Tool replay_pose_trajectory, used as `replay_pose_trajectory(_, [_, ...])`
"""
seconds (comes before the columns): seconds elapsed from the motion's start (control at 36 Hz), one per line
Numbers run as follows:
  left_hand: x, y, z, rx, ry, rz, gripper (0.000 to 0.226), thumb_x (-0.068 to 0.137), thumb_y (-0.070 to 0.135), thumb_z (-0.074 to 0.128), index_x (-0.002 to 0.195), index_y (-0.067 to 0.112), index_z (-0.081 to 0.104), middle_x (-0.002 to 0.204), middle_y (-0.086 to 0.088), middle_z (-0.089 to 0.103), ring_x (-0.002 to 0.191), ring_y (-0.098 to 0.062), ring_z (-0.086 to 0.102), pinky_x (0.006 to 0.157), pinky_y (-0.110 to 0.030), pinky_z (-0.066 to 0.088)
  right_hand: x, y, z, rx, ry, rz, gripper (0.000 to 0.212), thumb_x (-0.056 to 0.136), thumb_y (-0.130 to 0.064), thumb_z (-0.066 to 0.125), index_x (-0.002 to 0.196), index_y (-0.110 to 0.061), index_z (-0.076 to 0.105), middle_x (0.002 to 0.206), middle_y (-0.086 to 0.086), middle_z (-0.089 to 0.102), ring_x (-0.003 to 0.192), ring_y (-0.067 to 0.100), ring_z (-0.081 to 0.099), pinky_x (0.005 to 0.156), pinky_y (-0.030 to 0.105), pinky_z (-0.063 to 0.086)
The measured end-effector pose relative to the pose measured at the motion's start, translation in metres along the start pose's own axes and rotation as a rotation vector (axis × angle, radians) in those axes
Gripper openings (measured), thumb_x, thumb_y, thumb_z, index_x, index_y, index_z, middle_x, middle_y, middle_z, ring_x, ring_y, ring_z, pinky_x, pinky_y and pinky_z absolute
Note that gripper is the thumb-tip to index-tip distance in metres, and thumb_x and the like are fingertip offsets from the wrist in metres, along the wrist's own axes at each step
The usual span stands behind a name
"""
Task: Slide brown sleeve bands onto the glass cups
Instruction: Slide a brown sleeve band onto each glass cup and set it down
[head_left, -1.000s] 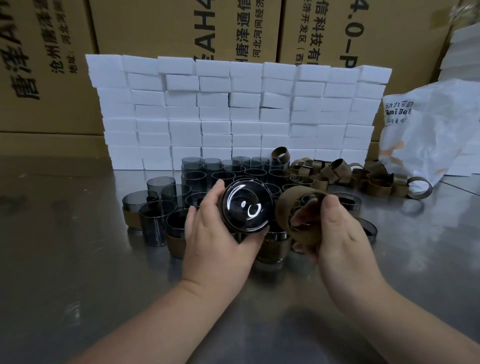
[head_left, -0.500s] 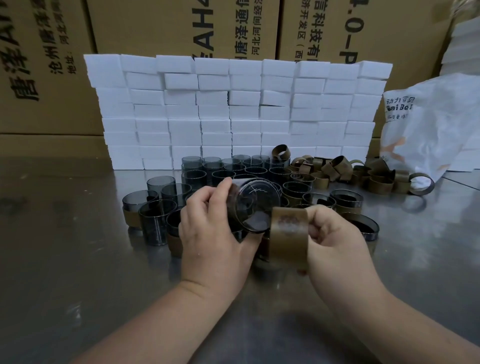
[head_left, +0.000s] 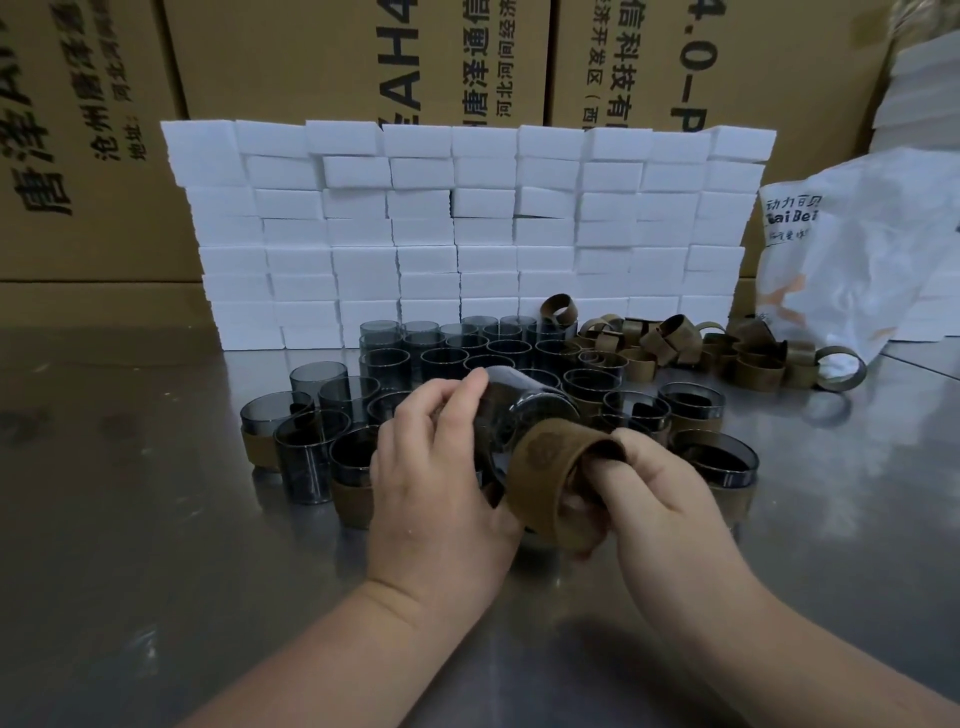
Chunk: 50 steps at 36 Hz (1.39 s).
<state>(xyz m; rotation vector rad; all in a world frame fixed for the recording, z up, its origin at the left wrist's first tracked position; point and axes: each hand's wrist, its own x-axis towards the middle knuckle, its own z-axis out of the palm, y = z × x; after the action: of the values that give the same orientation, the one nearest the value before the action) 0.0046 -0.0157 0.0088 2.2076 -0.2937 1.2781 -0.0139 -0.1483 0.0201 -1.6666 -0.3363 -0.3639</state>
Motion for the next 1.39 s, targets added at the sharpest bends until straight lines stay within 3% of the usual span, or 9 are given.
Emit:
replay_pose_trajectory(0.17, [-0.001, 0.001, -0.003, -0.023, -0.021, 0.022, 0.088, 0.055, 0.011, 0.082, 0.128, 0.021, 0.034, 0.118, 0.004, 0.031, 0.105, -0.018, 0.045, 0.097, -0.038, 0.027, 0.0, 0.003, 0.003, 0.007, -0.067, 0.038, 0.032, 0.079, -0.036, 0.034, 0.101, -0.036, 0.057, 0.065, 0.007, 0.065, 0.048, 0.019, 0.057, 0.051, 0.031, 0.048])
replay_pose_trajectory(0.36, [-0.003, 0.001, -0.003, -0.097, -0.103, 0.032, 0.095, 0.053, 0.017, 0.084, 0.136, 0.005, 0.04, 0.125, 0.0, 0.034, 0.109, -0.013, 0.046, 0.096, -0.034, 0.032, 0.002, 0.006, 0.003, 0.123, -0.081, 0.063, 0.042, 0.077, -0.034, 0.034, 0.101, -0.017, 0.064, 0.065, 0.005, 0.068, 0.058, 0.019, 0.063, 0.056, 0.024, 0.05])
replay_pose_trajectory(0.47, [-0.004, 0.004, -0.008, -0.251, -0.227, 0.108, 0.084, 0.071, 0.033, 0.057, 0.142, 0.007, 0.022, 0.134, 0.002, 0.024, 0.126, -0.004, 0.024, 0.108, -0.013, 0.018, 0.004, 0.005, 0.002, 0.12, -0.013, 0.019, 0.042, 0.078, -0.033, 0.037, 0.107, -0.028, 0.067, 0.103, -0.014, 0.07, 0.104, 0.002, 0.061, 0.093, 0.029, 0.047])
replay_pose_trajectory(0.53, [-0.005, 0.005, -0.011, -0.335, -0.317, 0.145, 0.076, 0.073, 0.038, 0.045, 0.14, 0.018, 0.013, 0.143, 0.006, 0.017, 0.134, -0.002, 0.015, 0.11, -0.012, 0.01, 0.004, 0.003, 0.0, 0.102, 0.013, 0.019, 0.043, 0.078, -0.036, 0.037, 0.109, -0.03, 0.066, 0.104, -0.011, 0.07, 0.107, 0.005, 0.061, 0.099, 0.036, 0.045])
replay_pose_trajectory(0.78, [-0.007, 0.004, -0.01, -0.245, -0.311, 0.156, 0.069, 0.081, 0.055, 0.028, 0.138, 0.027, 0.002, 0.148, 0.013, 0.003, 0.138, 0.002, 0.001, 0.11, -0.01, 0.0, 0.002, 0.002, 0.004, -0.013, 0.011, 0.037, 0.041, 0.083, -0.04, 0.034, 0.114, -0.035, 0.06, 0.103, -0.028, 0.065, 0.101, -0.011, 0.056, 0.094, 0.02, 0.043])
replay_pose_trajectory(0.94, [-0.007, 0.001, -0.008, -0.315, -0.277, 0.101, 0.062, 0.083, 0.047, 0.024, 0.138, 0.026, 0.006, 0.146, 0.014, 0.007, 0.137, 0.001, 0.008, 0.108, -0.008, 0.004, 0.002, 0.002, 0.003, -0.053, -0.011, 0.046, 0.052, 0.084, -0.033, 0.044, 0.135, -0.023, 0.049, 0.121, -0.012, 0.062, 0.114, -0.002, 0.053, 0.104, 0.029, 0.04])
replay_pose_trajectory(1.08, [-0.003, 0.0, -0.01, -0.357, -0.218, 0.088, 0.054, 0.085, 0.037, 0.024, 0.136, 0.024, 0.015, 0.141, 0.012, 0.023, 0.133, -0.001, 0.022, 0.109, -0.013, 0.016, 0.003, -0.001, 0.001, 0.068, -0.094, 0.098, 0.056, 0.085, -0.002, 0.056, 0.138, -0.01, 0.044, 0.097, -0.016, 0.071, 0.083, -0.005, 0.065, 0.068, 0.007, 0.048])
replay_pose_trajectory(1.22, [-0.001, 0.0, -0.011, -0.358, -0.213, 0.073, 0.052, 0.084, 0.038, 0.022, 0.135, 0.025, 0.021, 0.135, 0.022, 0.026, 0.128, 0.004, 0.027, 0.106, -0.009, 0.02, 0.003, -0.002, -0.002, 0.092, -0.062, 0.117, 0.061, 0.076, 0.004, 0.063, 0.135, -0.008, 0.048, 0.089, 0.005, 0.073, 0.076, 0.009, 0.059, 0.077, 0.032, 0.052])
replay_pose_trajectory(1.39, [0.003, -0.002, -0.014, -0.354, -0.21, 0.072, 0.054, 0.084, 0.037, 0.024, 0.134, 0.019, 0.033, 0.128, 0.025, 0.032, 0.12, 0.006, 0.034, 0.098, 0.001, 0.021, 0.006, -0.003, -0.006, 0.1, -0.072, 0.093, 0.056, 0.07, 0.006, 0.066, 0.124, -0.008, 0.059, 0.082, 0.017, 0.071, 0.073, 0.008, 0.057, 0.063, 0.014, 0.046])
